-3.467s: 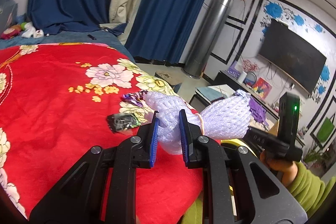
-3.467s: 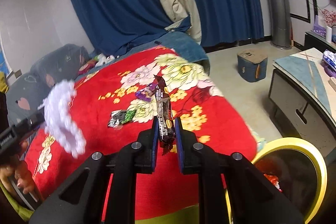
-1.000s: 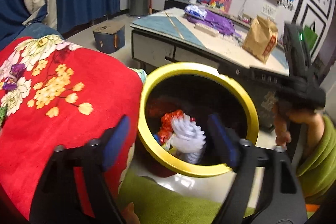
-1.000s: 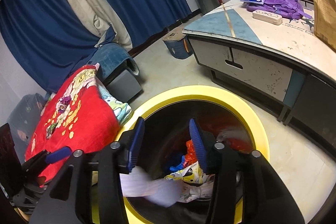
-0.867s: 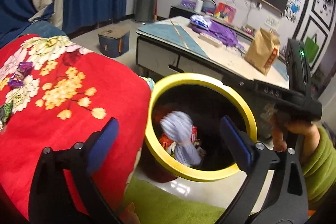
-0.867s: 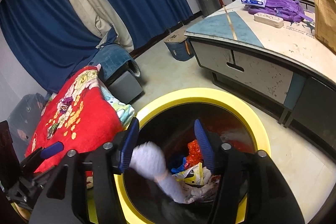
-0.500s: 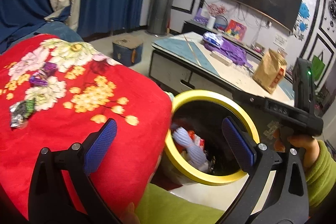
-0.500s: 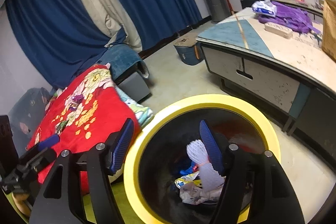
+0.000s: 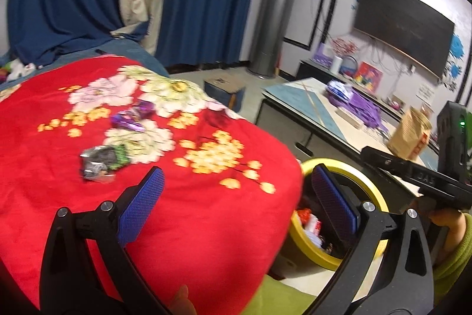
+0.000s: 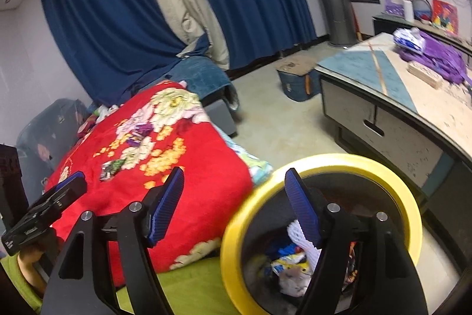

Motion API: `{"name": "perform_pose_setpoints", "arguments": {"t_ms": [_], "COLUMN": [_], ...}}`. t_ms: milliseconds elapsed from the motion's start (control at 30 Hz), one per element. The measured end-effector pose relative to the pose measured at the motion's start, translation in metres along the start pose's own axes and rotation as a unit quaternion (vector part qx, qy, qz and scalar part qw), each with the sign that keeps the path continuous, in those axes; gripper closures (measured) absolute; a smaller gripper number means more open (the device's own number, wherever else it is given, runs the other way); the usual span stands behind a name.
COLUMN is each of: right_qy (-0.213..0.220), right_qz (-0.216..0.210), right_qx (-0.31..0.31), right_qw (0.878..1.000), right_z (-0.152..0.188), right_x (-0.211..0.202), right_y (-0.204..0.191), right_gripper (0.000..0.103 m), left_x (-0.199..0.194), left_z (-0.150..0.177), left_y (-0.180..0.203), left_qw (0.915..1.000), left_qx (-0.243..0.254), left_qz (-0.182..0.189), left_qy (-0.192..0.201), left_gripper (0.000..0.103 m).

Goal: Collect trash
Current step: 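Move both tools back over the last wrappers on the bed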

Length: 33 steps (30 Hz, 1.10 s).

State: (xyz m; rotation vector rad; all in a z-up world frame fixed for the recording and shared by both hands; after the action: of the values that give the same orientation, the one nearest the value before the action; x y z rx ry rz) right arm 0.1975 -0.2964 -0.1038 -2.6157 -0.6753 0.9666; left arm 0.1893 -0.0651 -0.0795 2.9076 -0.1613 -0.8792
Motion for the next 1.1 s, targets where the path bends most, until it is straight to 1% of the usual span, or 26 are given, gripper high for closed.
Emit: {"name": "perform_pose_setpoints", "arguments": {"t_ms": [100,300,367,533,633,700,800,900,1100], "right_qy": [-0.001,-0.008,-0.011,-0.024,-0.038,-0.044,-0.060,-0.077,-0.108], "right_qz": [-0.016,-0.055,-0.071,-0.091,-0.104,-0.109,-0.112,-0.118,-0.123], "right_qx": [-0.020,-0.054,-0.066,-0.094,-0.100,-0.104,-0.104,-0.095,-0.059], "right_qw": [1.000,0.997,0.995,0.991,0.989,0.988,0.986,0.985,0.985], "right_z": [-0.008,-0.025,-0.032,-0.043,-0.045,-0.047,-0.050,-0.053,-0.055], "right_x": [0.007,0.027,0.036,0.064,0.086,0.101,0.127,0.152,0.196], "right_y": [-0.023,-0.071,-0.088,-0.124,-0.140,-0.149,-0.159,-0.166,-0.172], "right_gripper": [0.031,0.030,0.030,0.029,0.029,0.029,0.029,0.029,0.030], "left_x": [-0.003,-0.009,-0.010,-0.007,-0.005,-0.002,0.007,0.018,0.039], "left_z": [-0.003,-0.006,-0.006,-0.003,-0.002,-0.001,0.001,0.005,0.007], "left_y": [-0.021,-0.067,-0.085,-0.118,-0.132,-0.137,-0.143,-0.146,-0.149], "left_qw": [0.9996,0.9964,0.9944,0.9905,0.9886,0.9884,0.9881,0.9882,0.9875], "left_qx": [-0.018,-0.059,-0.077,-0.104,-0.117,-0.118,-0.125,-0.127,-0.133], "left_qz": [-0.019,-0.059,-0.072,-0.090,-0.095,-0.095,-0.087,-0.080,-0.070], "left_qy": [0.006,0.014,0.012,0.001,-0.003,-0.008,-0.019,-0.031,-0.049], "left_gripper": [0.011,0.011,0.011,0.011,0.012,0.017,0.021,0.026,0.031]}}
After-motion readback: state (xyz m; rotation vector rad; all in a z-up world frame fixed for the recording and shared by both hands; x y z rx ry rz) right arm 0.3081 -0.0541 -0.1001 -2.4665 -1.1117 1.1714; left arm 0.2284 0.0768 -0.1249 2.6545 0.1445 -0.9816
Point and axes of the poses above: each gripper's, at about its wrist camera, not at the fingertips, and x roughly the way its jaws point, y to its right, z to its underside, the point moved 8 cm from there along x, roughly the way its jaws point, and after that the axes turned 7 degrees about -z, right-handed, at the moved point
